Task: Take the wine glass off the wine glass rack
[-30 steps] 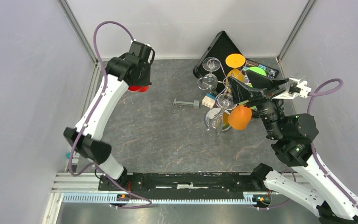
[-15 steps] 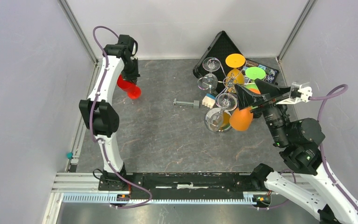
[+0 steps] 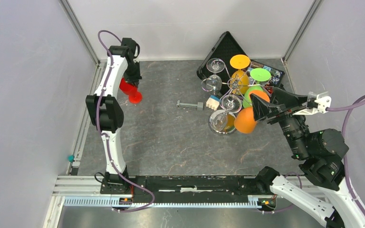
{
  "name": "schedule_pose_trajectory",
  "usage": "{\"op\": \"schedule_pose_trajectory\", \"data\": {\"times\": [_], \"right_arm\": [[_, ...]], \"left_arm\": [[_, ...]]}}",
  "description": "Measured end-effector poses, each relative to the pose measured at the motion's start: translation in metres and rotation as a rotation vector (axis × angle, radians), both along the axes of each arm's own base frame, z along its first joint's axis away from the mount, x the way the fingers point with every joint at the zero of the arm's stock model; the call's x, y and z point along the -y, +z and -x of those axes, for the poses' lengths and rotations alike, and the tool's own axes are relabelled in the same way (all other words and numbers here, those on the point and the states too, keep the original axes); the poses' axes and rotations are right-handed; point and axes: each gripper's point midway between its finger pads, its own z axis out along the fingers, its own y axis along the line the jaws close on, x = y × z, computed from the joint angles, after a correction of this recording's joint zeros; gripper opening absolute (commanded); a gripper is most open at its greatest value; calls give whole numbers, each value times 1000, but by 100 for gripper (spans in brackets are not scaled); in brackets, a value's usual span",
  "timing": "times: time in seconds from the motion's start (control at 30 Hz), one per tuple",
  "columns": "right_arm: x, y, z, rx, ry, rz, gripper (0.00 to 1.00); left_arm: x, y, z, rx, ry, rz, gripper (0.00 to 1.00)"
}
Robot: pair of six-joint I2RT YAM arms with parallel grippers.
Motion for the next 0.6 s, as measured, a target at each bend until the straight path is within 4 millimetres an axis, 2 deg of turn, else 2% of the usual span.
{"op": "schedule_pose_trajectory", "data": {"times": [0.13, 0.27, 0.37, 0.43, 0.6], "right_arm": [[3, -7, -1, -31, -15, -8, 92], [0, -10, -2, -51, -7, -21, 92], [-2, -14, -4, -70, -3, -21, 92], [-4, -17, -5, -84, -1, -19, 92], [-6, -20, -6, -105, 2, -38, 92]], "left_arm": [[-4, -2, -1, -4, 7, -23, 26], [-4, 9, -6, 27, 9, -23, 41], [-4, 22, -12, 69, 10, -18, 53], [-3, 32, -17, 100, 9, -14, 66], [-4, 61, -12, 170, 10, -14, 83]]}}
